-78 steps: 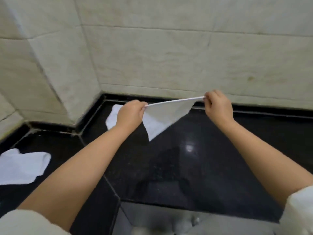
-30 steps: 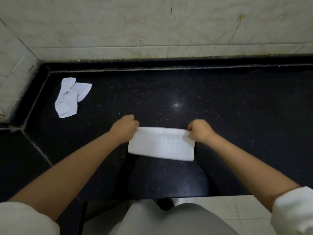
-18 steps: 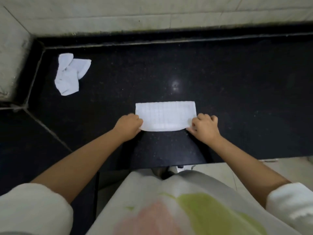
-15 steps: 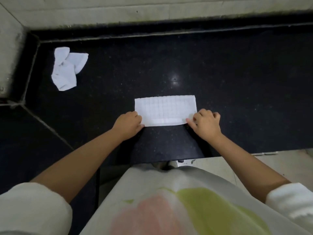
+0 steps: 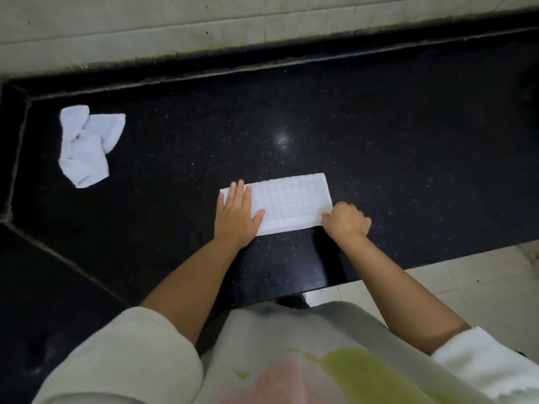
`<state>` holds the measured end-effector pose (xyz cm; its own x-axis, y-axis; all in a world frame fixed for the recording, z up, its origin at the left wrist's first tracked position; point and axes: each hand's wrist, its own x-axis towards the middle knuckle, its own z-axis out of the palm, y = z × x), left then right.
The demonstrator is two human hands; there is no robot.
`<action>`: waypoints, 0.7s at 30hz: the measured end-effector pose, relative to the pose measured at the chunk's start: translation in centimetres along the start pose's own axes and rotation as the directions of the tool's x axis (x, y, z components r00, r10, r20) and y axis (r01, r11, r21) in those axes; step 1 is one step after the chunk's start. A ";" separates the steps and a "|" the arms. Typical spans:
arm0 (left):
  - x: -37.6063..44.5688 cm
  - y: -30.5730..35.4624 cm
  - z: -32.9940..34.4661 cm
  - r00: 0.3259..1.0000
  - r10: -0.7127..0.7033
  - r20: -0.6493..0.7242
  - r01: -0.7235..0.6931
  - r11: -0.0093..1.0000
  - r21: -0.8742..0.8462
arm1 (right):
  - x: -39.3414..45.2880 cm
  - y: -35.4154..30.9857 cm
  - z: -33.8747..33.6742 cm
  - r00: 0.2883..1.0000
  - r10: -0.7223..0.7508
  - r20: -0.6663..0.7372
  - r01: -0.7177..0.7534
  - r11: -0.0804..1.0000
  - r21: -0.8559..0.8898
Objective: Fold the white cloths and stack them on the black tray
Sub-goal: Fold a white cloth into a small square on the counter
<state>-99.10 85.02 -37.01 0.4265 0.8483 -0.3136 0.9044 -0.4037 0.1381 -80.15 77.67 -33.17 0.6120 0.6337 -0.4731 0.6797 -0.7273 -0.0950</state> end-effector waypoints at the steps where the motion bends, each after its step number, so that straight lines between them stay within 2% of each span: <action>1: 0.0 0.0 0.1 1.000 0.003 0.000 -0.003 1.000 -0.005 | 0.0 -0.2 0.0 1.000 0.005 0.013 -0.005 1.000 -0.021; 6: -0.1 0.0 -0.1 1.000 0.001 -0.007 -0.001 1.000 -0.009 | -0.3 -0.8 0.0 1.000 -0.006 0.011 0.007 0.999 -0.046; 10: -0.1 0.1 -0.2 1.000 -0.011 0.006 0.011 1.000 -0.017 | -0.3 -0.8 0.4 0.996 -0.068 -0.054 0.066 0.997 -0.051; 12: -0.1 0.0 -0.3 1.000 -0.007 0.012 0.008 1.000 -0.026 | 0.0 -0.6 0.2 0.996 -0.080 -0.044 0.083 0.995 0.052; 15: -0.1 0.0 -0.4 1.000 -0.011 0.021 0.011 1.000 -0.018 | 0.7 -0.4 -0.9 0.996 -0.072 -0.047 0.083 0.950 0.303; 18: -0.1 0.0 -0.8 0.999 -0.011 0.031 0.012 0.999 -0.031 | 0.2 -1.6 -2.7 0.975 -0.103 -0.196 0.184 0.871 0.456; 21: -0.8 -0.8 -1.3 0.996 -0.068 -0.058 0.066 0.997 -0.033 | -1.9 -4.9 -2.9 0.904 -0.169 -0.392 0.377 0.749 0.546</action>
<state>-100.11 85.12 -35.61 0.3641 0.8921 -0.2675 0.9304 -0.3354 0.1477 -83.44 80.76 -29.22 0.5971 0.7993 -0.0682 0.5188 -0.4496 -0.7271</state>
